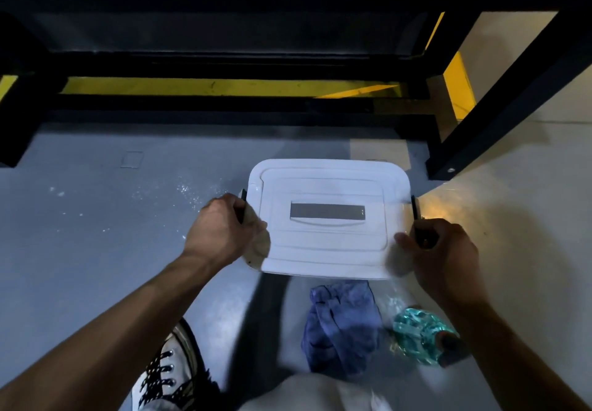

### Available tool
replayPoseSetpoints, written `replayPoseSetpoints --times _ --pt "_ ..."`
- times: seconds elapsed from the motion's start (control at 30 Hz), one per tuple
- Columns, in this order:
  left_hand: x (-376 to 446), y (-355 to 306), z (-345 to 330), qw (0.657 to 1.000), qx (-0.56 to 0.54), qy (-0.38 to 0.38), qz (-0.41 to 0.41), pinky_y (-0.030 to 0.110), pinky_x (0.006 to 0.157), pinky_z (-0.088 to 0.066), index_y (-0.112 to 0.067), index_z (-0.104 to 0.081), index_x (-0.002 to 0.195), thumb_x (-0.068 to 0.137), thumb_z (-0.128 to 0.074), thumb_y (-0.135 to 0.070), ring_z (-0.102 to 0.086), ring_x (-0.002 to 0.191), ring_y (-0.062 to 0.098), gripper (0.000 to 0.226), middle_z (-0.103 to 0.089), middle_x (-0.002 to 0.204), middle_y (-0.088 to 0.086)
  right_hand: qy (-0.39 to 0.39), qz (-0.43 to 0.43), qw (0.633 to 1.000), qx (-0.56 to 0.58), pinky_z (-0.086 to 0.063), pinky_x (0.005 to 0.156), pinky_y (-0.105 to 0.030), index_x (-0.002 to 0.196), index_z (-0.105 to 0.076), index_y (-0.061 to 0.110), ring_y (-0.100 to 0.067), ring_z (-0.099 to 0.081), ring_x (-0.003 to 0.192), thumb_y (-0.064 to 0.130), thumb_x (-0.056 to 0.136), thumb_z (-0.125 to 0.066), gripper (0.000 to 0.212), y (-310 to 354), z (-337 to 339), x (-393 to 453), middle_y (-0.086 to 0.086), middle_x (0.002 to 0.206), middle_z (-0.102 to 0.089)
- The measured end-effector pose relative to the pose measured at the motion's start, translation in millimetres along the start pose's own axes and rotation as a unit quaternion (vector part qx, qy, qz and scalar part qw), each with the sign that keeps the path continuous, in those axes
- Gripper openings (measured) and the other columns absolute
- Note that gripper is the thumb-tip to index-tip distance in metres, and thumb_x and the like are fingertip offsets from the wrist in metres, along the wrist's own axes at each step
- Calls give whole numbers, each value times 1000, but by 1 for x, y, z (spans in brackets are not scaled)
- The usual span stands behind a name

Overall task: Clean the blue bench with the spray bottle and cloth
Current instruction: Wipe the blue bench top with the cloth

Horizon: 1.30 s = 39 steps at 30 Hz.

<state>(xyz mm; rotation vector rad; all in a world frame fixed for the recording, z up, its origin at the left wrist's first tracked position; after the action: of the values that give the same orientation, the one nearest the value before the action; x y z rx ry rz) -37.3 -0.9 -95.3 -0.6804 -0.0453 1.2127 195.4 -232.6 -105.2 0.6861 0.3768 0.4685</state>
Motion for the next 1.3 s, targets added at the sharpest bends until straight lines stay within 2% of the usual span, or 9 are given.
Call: replayPoseSetpoints --times 0.17,0.3,0.47,0.57,0.67,0.77,0.9,1.13,1.3 --pt "0 -1 20 995 66 64 -31 40 81 -60 -24 -70 86 81 -64 -62 -71 87 25 39 -76 89 -3 -85 136 987 -18 -44 71 -16 115 -67 17 -14 -60 85 26 92 -73 26 29 -1 -47 1 107 -60" --pt "-7 7 48 994 77 38 -61 36 83 -58 -25 -71 103 94 -66 -45 -69 88 23 22 -74 94 -6 55 238 964 -104 -57 68 -29 97 -71 27 -21 -68 79 32 86 -69 12 23 -63 -103 2 94 -66" --pt "-23 34 61 996 35 44 -76 28 79 -56 -25 -72 101 94 -68 -35 -70 79 13 13 -71 85 -13 284 93 904 -306 -53 63 -47 112 -77 31 -36 -72 92 63 56 -62 66 -45 -155 -121 -13 114 -73" --pt "-20 48 57 994 19 53 -93 29 80 -58 -25 -71 102 95 -66 -35 -69 78 13 13 -68 82 -14 164 161 922 -312 -42 59 -36 117 -65 37 -30 -68 80 48 69 -75 50 -47 -164 -119 -7 110 -72" --pt "-8 63 58 993 7 71 -91 28 79 -57 -28 -69 101 95 -65 -38 -68 78 12 12 -65 79 -17 128 193 934 -271 -53 46 -39 102 -49 52 -28 -64 49 46 96 -28 23 -42 -168 -108 -3 80 -65" --pt "3 77 72 993 -42 83 -67 22 75 -53 -26 -70 98 96 -65 -33 -65 73 8 9 -70 83 -15 213 102 923 -304 -60 49 -43 106 -50 50 -32 -70 58 56 53 -60 54 -73 -178 -92 -5 85 -67" --pt "8 91 90 990 -91 95 -40 20 69 -47 -23 -71 96 97 -65 -27 -60 65 4 8 -74 88 -10 230 43 928 -291 -59 71 -55 114 -54 41 -48 -68 92 16 43 -89 83 -71 -162 -92 -8 112 -75" --pt "-13 79 75 986 -122 114 -21 9 61 -42 -25 -70 88 97 -65 -22 -58 58 -2 10 -68 75 -14 199 93 918 -331 -52 85 -55 113 -74 25 -42 -48 111 24 52 -96 65 -29 -150 -108 -14 122 -62" --pt "-42 54 46 982 -146 118 -19 11 63 -44 -24 -70 85 96 -64 -22 -60 64 1 12 -67 74 -15 190 120 924 -308 -56 81 -50 127 -64 22 -38 -45 119 21 63 -88 69 -24 -139 -112 -12 132 -56"
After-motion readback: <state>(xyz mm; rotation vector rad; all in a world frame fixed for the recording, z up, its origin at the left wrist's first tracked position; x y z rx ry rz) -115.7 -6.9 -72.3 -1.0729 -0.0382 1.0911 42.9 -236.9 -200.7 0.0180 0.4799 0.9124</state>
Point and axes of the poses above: each hand's wrist, its own x-axis towards the middle knuckle, its own z-axis out of the back of the hand, y = z × x, the point moved 3 cm from there along x, towards the middle knuckle
